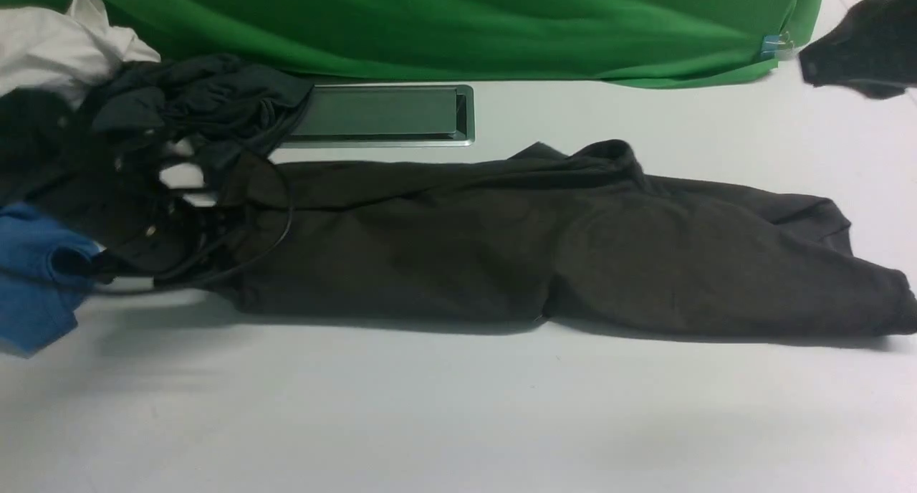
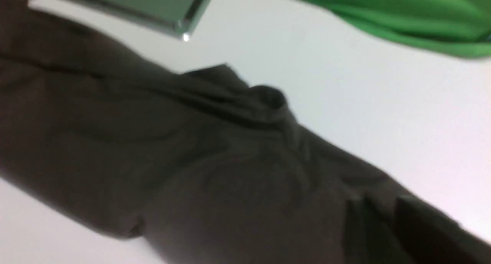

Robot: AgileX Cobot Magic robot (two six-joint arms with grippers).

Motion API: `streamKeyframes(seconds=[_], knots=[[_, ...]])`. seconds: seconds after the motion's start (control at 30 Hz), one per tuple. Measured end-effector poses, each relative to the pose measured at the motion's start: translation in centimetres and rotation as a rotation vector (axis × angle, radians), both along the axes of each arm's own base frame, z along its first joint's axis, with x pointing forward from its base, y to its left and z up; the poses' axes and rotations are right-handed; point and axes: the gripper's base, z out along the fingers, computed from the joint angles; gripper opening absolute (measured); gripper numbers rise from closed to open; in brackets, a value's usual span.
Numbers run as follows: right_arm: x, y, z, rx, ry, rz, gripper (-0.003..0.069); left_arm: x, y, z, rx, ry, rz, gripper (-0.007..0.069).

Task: Fold a long-sleeved shirt on a white desktop.
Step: 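Grasp the waist and leg ends of the folded dark trousers and straighten them on the table, then fold the garment over onto itself on the table with the left gripper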

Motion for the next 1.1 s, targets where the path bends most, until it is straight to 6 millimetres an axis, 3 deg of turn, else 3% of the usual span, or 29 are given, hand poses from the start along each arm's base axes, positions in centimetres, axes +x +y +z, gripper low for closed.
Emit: streamKeyframes(seconds=[0.1,0.2,0.33,0.4,0.43,0.47,0.53,0.57,0.6,0.63,0.67,0.7,0.73,0.77,0.8,0.83,0.87,0.93,0.97,1.0,1.03,1.1], knots=[[-0.4,-0.1,0.7,0.009,-0.031,-0.001,0.0022,-1.7,1.1,0.1,0.022,-0.049,0.067,0.0066],[-0.5,0.0,0.8,0.017,-0.038,-0.002,0.002,-2.1,2.5,0.9,0.017,-0.087,0.126,0.0065],[-0.5,0.0,0.8,0.025,-0.037,-0.001,0.002,-1.5,3.2,3.7,0.003,-0.188,0.134,0.0065],[-0.5,0.0,0.8,0.026,-0.036,-0.001,0.0019,-0.5,2.7,6.1,-0.025,-0.275,0.115,0.0065],[-0.5,0.0,0.8,0.026,-0.036,-0.001,0.0019,-0.5,2.7,6.1,-0.025,-0.275,0.115,0.0065],[-0.5,0.0,0.8,0.029,-0.037,-0.002,0.0019,1.0,1.3,9.0,-0.056,-0.38,0.07,0.0062],[-0.5,0.1,0.8,0.034,-0.036,-0.001,0.0019,1.8,-0.3,10.6,-0.076,-0.438,0.02,0.0062],[-0.6,0.1,0.8,0.042,-0.034,-0.001,0.0019,3.1,-3.2,13.0,-0.108,-0.534,-0.07,0.0062],[-0.6,0.1,0.8,0.047,-0.033,-0.001,0.0019,3.4,-3.7,13.7,-0.111,-0.559,-0.082,0.0062],[-0.6,0.2,0.8,0.051,-0.032,-0.001,0.0019,4.6,-7.7,15.4,-0.145,-0.632,-0.192,0.0062],[-0.6,0.2,0.8,0.054,-0.032,-0.001,0.002,5.2,-10.1,16.7,-0.167,-0.682,-0.251,0.0062],[-0.6,0.2,0.9,0.055,-0.031,-0.001,0.0021,5.8,-13.2,17.5,-0.194,-0.715,-0.328,0.0062],[-0.6,0.2,0.9,0.057,-0.032,0.0,0.0022,6.2,-17.9,17.4,-0.235,-0.725,-0.441,0.0062],[-0.7,0.2,0.9,0.057,-0.034,0.0,0.0023,6.3,-20.7,17.4,-0.26,-0.727,-0.508,0.0062],[-0.8,0.2,1.0,0.057,-0.037,0.0,0.0025,6.2,-24.9,17.2,-0.299,-0.722,-0.615,0.0062],[-0.8,0.1,1.1,0.059,-0.04,-0.001,0.0027,5.7,-28.9,15.9,-0.333,-0.679,-0.726,0.0062],[-1.0,0.1,1.3,0.06,-0.046,-0.001,0.0029,5.1,-31.4,14.6,-0.349,-0.64,-0.801,0.0062],[-1.1,0.1,1.4,0.061,-0.05,-0.001,0.0031,4.3,-34.2,12.7,-0.365,-0.582,-0.88,0.0062],[-1.4,0.0,1.7,0.062,-0.062,-0.001,0.0036,2.5,-38.0,10.0,-0.387,-0.491,-1.003,0.0062],[-1.5,0.0,1.8,0.063,-0.065,-0.001,0.0038,2.2,-38.9,8.5,-0.388,-0.455,-1.025,0.0062],[-1.7,0.0,2.0,0.063,-0.073,-0.001,0.0043,0.8,-41.3,5.4,-0.394,-0.375,-1.085,0.0062],[-1.9,-0.1,2.2,0.065,-0.079,-0.001,0.0049,0.1,-42.7,1.5,-0.395,-0.277,-1.097,0.0066]])
